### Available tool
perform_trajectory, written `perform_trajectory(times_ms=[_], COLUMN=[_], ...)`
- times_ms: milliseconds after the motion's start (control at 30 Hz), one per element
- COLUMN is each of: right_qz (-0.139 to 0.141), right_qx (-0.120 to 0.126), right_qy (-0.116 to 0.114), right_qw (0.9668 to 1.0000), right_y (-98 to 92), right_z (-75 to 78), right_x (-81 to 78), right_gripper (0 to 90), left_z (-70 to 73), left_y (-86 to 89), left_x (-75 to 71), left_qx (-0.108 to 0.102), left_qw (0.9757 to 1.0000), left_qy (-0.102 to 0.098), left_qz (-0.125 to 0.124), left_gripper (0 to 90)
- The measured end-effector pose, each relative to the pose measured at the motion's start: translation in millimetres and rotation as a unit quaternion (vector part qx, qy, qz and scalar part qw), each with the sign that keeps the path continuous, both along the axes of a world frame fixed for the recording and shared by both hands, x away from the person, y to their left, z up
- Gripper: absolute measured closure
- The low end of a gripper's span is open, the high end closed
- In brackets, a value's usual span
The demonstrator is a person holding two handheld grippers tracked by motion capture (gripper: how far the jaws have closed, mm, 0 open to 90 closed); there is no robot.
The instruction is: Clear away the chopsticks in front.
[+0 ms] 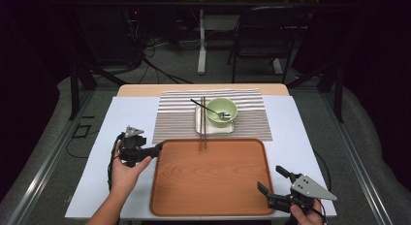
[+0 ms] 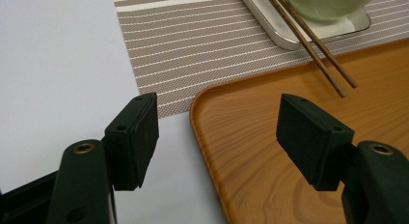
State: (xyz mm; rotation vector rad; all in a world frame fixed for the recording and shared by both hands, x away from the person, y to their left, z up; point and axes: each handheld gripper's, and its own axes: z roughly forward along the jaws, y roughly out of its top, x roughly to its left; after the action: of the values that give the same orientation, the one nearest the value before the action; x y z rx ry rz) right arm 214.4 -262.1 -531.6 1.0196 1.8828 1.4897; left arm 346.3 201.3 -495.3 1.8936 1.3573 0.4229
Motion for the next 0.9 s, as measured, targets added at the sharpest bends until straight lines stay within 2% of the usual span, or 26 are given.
perform_trajectory(times_ms=[100,167,300,467,533,567,700,800,900], right_qz=[0.001,0.000,0.000,0.000,0.000,0.000,0.001,0.000,0.000], right_qx=[0.000,0.002,0.006,0.007,0.007,0.007,0.007,0.008,0.008], right_qy=[0.001,0.001,0.003,0.006,0.005,0.005,0.004,0.005,0.006], right_qw=[1.0000,1.0000,1.0000,1.0000,1.0000,1.0000,1.0000,1.0000,1.0000], right_y=[0.0,-0.3,-0.9,-0.6,-0.7,-0.8,-0.8,-0.9,-0.9], right_z=[0.0,0.1,0.1,-0.1,-0.1,-0.1,0.0,-0.1,-0.1], right_x=[1.0,1.0,2.3,3.2,3.3,3.3,3.0,3.2,3.3], right_gripper=[14.6,14.6,14.6,14.6,14.6,14.6,14.6,14.6,14.6], left_z=[1.1,2.0,4.8,10.6,11.1,11.2,10.4,9.8,10.7], left_y=[-5.2,-8.1,-12.5,-21.5,-22.3,-22.3,-21.7,-21.2,-21.9], left_x=[7.4,10.4,15.5,22.2,25.9,29.2,37.0,43.0,47.9], left_qx=[-0.017,-0.017,-0.020,-0.008,-0.012,-0.022,-0.037,-0.039,-0.032], left_qw=[0.9996,0.9995,0.9992,0.9994,0.9992,0.9991,0.9985,0.9981,0.9984], left_qy=[0.019,0.025,0.027,0.019,0.022,0.024,0.035,0.045,0.044], left_qz=[-0.007,-0.010,-0.020,-0.028,-0.029,-0.028,-0.023,-0.018,-0.012], left_gripper=[30.3,29.8,25.7,24.7,24.9,25.8,26.9,29.3,31.3])
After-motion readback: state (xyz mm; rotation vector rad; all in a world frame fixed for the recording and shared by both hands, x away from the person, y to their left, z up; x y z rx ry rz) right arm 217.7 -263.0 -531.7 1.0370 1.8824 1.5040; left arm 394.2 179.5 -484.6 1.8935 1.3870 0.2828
